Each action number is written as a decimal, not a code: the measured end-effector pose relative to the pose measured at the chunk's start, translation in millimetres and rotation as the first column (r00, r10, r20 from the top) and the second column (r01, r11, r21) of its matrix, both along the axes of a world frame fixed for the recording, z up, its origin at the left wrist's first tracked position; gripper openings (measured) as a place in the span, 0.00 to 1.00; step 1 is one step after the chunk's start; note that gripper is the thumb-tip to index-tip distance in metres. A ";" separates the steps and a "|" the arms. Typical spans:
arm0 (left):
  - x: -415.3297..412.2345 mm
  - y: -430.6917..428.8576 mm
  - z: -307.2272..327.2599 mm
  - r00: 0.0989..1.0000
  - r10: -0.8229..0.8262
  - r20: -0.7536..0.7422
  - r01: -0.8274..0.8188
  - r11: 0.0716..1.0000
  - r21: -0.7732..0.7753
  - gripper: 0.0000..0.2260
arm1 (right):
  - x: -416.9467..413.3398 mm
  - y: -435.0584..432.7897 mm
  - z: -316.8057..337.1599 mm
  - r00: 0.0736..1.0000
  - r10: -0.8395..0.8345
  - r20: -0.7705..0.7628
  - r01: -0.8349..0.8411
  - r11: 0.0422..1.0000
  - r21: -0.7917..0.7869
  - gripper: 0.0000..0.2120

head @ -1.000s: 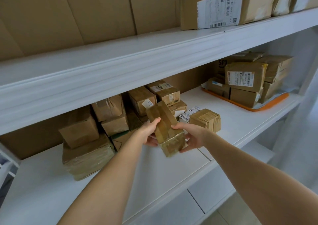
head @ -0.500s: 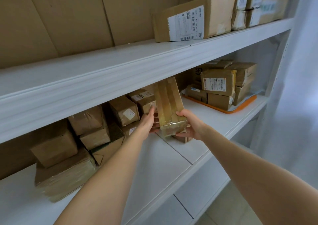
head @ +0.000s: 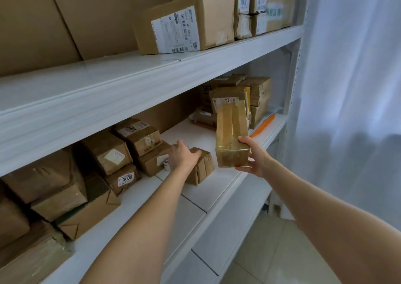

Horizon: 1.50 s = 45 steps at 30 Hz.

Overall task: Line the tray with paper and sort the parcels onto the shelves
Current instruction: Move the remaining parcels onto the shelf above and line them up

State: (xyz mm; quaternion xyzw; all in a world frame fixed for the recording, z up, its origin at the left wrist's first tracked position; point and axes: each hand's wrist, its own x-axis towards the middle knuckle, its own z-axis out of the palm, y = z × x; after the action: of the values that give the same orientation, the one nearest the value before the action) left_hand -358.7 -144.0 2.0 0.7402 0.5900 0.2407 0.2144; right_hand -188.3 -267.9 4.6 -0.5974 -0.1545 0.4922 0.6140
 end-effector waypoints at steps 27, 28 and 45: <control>7.2 15.9 -39.7 0.994 0.002 -0.112 -0.047 0.913 -0.406 0.46 | 5.5 3.3 -54.9 0.985 0.159 -0.061 -0.169 0.955 -0.243 0.30; 7.6 13.5 -39.7 0.998 0.019 -0.058 -0.041 0.906 -0.422 0.46 | 4.8 2.8 -55.9 0.984 0.163 -0.069 -0.175 0.953 -0.246 0.30; 39.7 -53.1 12.4 0.944 0.171 0.282 -0.044 0.913 -0.405 0.42 | 39.5 -49.5 -15.5 0.969 0.236 -0.078 -0.243 0.965 -0.102 0.26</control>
State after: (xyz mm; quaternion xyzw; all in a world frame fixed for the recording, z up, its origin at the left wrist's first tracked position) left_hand -319.0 -197.1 14.4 0.6005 0.6254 0.2425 0.4353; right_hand -148.8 -317.4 -10.9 -0.5909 -0.1780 0.5900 0.5207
